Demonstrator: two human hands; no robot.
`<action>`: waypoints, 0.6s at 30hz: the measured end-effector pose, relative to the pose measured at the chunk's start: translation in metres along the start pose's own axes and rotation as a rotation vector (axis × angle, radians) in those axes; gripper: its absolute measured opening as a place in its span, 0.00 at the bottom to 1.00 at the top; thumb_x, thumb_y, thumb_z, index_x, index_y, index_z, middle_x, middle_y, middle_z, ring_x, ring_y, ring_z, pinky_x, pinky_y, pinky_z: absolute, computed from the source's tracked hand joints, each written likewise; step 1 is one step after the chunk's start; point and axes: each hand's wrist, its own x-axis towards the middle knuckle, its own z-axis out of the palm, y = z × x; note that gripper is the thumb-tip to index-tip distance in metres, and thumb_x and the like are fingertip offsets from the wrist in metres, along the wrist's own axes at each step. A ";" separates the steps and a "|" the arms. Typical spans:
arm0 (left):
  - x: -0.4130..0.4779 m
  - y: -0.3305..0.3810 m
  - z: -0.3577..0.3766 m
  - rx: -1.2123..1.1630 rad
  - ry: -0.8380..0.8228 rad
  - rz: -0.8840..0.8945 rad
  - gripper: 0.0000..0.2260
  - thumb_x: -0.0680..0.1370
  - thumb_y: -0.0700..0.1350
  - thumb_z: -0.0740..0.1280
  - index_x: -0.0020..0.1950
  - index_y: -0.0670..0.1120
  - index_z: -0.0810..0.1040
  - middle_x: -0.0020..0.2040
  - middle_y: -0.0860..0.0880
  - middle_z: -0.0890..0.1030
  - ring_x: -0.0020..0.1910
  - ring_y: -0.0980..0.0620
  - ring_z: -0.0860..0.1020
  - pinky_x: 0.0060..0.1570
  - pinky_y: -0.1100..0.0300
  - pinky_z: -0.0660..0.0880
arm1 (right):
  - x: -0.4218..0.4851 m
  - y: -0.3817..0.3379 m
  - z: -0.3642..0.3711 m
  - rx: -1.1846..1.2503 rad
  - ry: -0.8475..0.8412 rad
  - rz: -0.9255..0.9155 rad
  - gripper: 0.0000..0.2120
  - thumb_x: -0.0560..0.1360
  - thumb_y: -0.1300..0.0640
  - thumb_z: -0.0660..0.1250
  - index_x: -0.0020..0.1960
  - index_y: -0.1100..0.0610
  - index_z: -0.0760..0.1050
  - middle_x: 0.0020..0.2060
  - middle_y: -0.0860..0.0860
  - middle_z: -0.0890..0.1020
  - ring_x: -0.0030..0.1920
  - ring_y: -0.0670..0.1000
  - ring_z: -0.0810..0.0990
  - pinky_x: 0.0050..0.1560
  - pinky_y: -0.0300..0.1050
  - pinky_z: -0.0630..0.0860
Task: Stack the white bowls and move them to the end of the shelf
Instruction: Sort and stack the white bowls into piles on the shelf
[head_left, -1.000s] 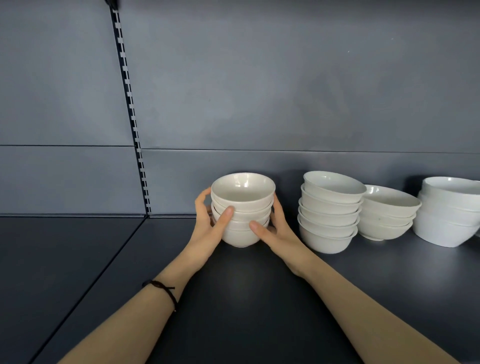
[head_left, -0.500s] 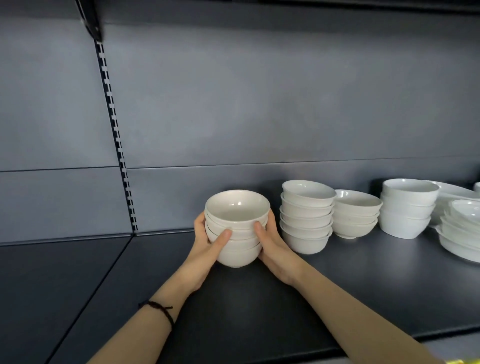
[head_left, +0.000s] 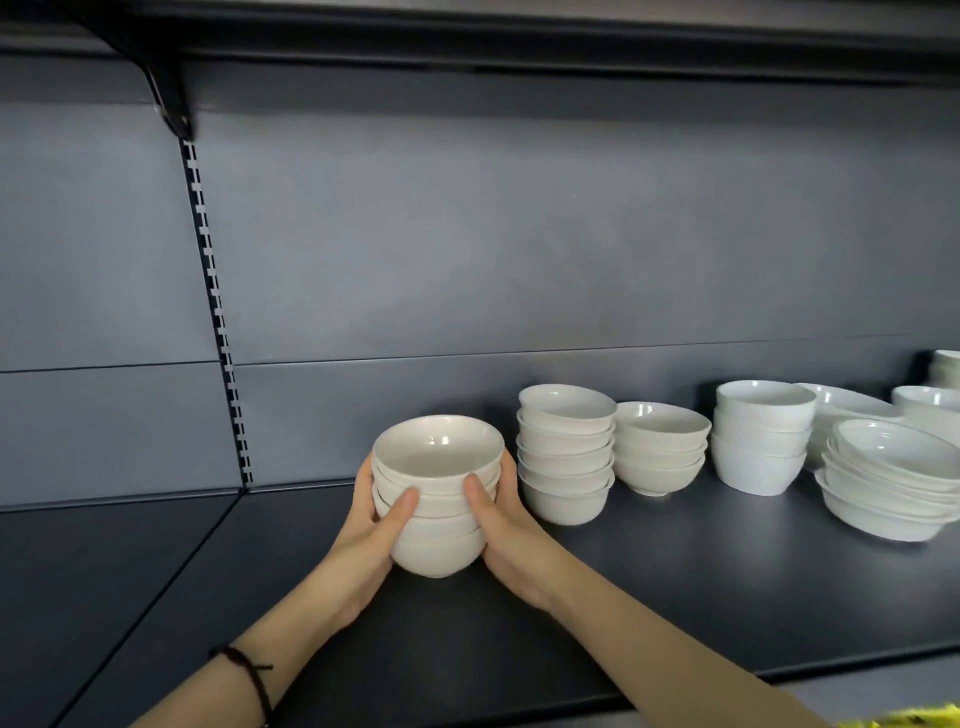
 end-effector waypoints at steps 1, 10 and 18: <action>-0.005 0.001 0.006 -0.010 0.002 0.000 0.46 0.57 0.65 0.80 0.71 0.64 0.64 0.68 0.57 0.76 0.67 0.54 0.75 0.67 0.49 0.71 | -0.005 -0.003 -0.002 0.015 -0.011 0.001 0.35 0.74 0.44 0.69 0.75 0.38 0.54 0.72 0.43 0.71 0.70 0.44 0.72 0.71 0.48 0.70; -0.039 0.000 0.085 0.008 0.043 0.036 0.46 0.58 0.65 0.80 0.71 0.65 0.62 0.68 0.58 0.76 0.67 0.56 0.75 0.68 0.50 0.70 | -0.055 -0.031 -0.054 0.053 -0.131 0.034 0.43 0.67 0.35 0.73 0.74 0.32 0.52 0.71 0.38 0.71 0.71 0.42 0.70 0.75 0.51 0.65; -0.029 -0.013 0.167 0.058 0.087 0.074 0.43 0.64 0.60 0.76 0.74 0.63 0.59 0.70 0.57 0.74 0.68 0.56 0.74 0.69 0.49 0.71 | -0.089 -0.059 -0.128 0.056 -0.169 -0.010 0.42 0.70 0.37 0.72 0.76 0.33 0.50 0.73 0.41 0.70 0.73 0.44 0.68 0.76 0.53 0.62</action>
